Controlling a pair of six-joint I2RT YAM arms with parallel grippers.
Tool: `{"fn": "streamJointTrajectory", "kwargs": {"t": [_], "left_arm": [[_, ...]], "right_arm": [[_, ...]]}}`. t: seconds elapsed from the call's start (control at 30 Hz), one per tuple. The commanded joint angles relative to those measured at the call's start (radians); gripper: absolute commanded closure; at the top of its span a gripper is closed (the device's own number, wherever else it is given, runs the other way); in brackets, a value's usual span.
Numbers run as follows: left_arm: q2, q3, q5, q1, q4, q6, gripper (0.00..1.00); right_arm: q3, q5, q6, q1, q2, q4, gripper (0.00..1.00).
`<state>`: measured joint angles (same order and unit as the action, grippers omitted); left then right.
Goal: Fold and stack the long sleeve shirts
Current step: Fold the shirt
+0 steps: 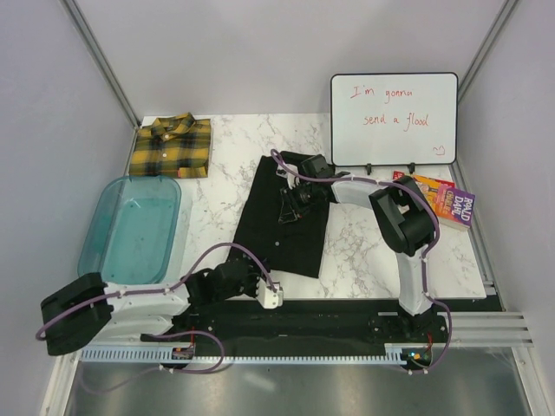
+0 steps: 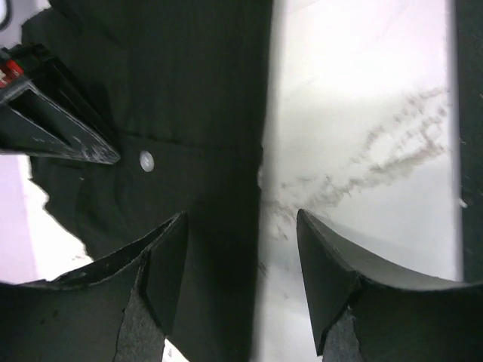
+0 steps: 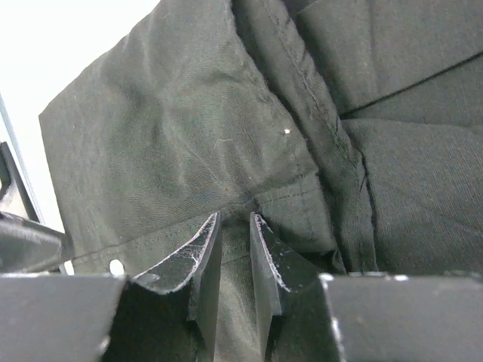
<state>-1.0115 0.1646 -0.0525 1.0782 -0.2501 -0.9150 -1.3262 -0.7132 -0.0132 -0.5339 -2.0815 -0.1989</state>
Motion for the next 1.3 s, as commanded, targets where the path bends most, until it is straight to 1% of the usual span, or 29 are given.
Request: {"fn": "streamJointTrajectory", "kwargs": {"t": [0.0,0.1,0.2,0.23,0.3,0.33,0.37,0.4,0.43,0.47,0.5,0.53,0.57,0.6,0.63,0.67,0.7,0.73,0.77,0.83,0.9,0.93,1.03,1.17,1.2,1.27], "left_arm": [[-0.2,-0.025,-0.098,0.055,-0.262,-0.067,0.33],[-0.313,-0.008,-0.122,0.055,-0.345,-0.09,0.36],[-0.384,0.025,-0.135,0.057,-0.367,-0.094,0.46],[-0.391,0.033,-0.133,0.057,-0.364,-0.097,0.57],[-0.374,0.055,-0.13,0.063,-0.336,-0.102,0.7],[-0.357,0.067,-0.119,0.069,-0.262,-0.087,0.83],[-0.329,0.085,-0.104,0.072,-0.18,-0.072,0.88],[-0.3,0.136,-0.083,0.074,-0.102,-0.047,0.92],[-0.235,0.166,-0.031,0.083,0.084,0.008,0.98],[-0.202,0.226,-0.003,0.091,0.166,0.039,0.98],[-0.172,0.252,0.022,0.103,0.236,0.071,0.98],[-0.11,0.28,0.076,0.129,0.327,0.127,0.98],[-0.087,0.326,0.098,0.149,0.447,0.154,0.98],[-0.064,0.349,0.12,0.166,0.513,0.18,0.98],[-0.049,0.372,0.153,0.19,0.562,0.239,0.98],[-0.048,0.422,0.175,0.193,0.668,0.273,0.98],[-0.05,0.45,0.203,0.195,0.713,0.298,0.98],[-0.055,0.473,0.233,0.193,0.748,0.354,0.98],[-0.056,0.511,0.258,0.193,0.818,0.372,0.98],[-0.042,0.539,0.324,0.193,0.854,0.407,0.98],[-0.039,0.579,0.362,0.193,0.894,0.415,0.98],[-0.05,0.595,0.381,0.193,0.903,0.429,0.98],[-0.099,0.662,0.42,0.181,0.94,0.447,0.98],[-0.147,0.748,0.48,0.151,1.003,0.404,0.98],[-0.165,0.762,0.511,0.14,1.015,0.377,0.98],[-0.188,0.808,0.545,0.086,1.054,0.352,0.98]], "right_arm": [[-0.019,0.023,0.078,-0.005,-0.06,-0.022,0.71],[-0.018,0.017,0.102,-0.005,-0.074,-0.04,0.71],[-0.015,0.005,0.119,-0.005,-0.087,-0.053,0.72],[-0.011,0.004,0.122,-0.006,-0.089,-0.054,0.72],[0.002,-0.002,0.133,-0.012,-0.089,-0.054,0.72],[0.01,-0.003,0.137,-0.017,-0.085,-0.054,0.72],[0.027,-0.005,0.145,-0.029,-0.072,-0.054,0.72],[0.036,-0.003,0.147,-0.037,-0.063,-0.053,0.72],[0.047,-0.003,0.148,-0.046,-0.052,-0.051,0.72],[0.073,-0.008,0.144,-0.064,-0.025,-0.048,0.71],[0.087,-0.015,0.141,-0.072,-0.009,-0.043,0.71],[0.094,-0.022,0.137,-0.078,0.003,-0.043,0.71],[0.096,-0.029,0.131,-0.083,0.033,-0.048,0.7],[0.088,-0.041,0.119,-0.08,0.049,-0.054,0.69],[0.049,-0.049,0.121,-0.08,0.064,-0.098,0.68],[0.02,-0.063,0.13,-0.072,0.092,-0.132,0.67],[-0.013,-0.08,0.142,-0.066,0.103,-0.195,0.66],[-0.069,-0.081,0.145,-0.06,0.115,-0.217,0.65],[-0.094,-0.078,0.148,-0.04,0.133,-0.233,0.64],[-0.158,-0.062,0.172,-0.017,0.138,-0.252,0.63],[-0.212,-0.031,0.215,0.008,0.103,-0.292,0.62],[-0.273,-0.008,0.251,0.014,0.081,-0.307,0.62],[-0.365,0.023,0.272,0.034,-0.033,-0.318,0.63],[-0.418,0.099,0.33,0.046,-0.124,-0.321,0.64],[-0.421,0.098,0.337,0.048,-0.138,-0.321,0.65],[-0.419,0.095,0.361,0.049,-0.173,-0.32,0.66]]}}
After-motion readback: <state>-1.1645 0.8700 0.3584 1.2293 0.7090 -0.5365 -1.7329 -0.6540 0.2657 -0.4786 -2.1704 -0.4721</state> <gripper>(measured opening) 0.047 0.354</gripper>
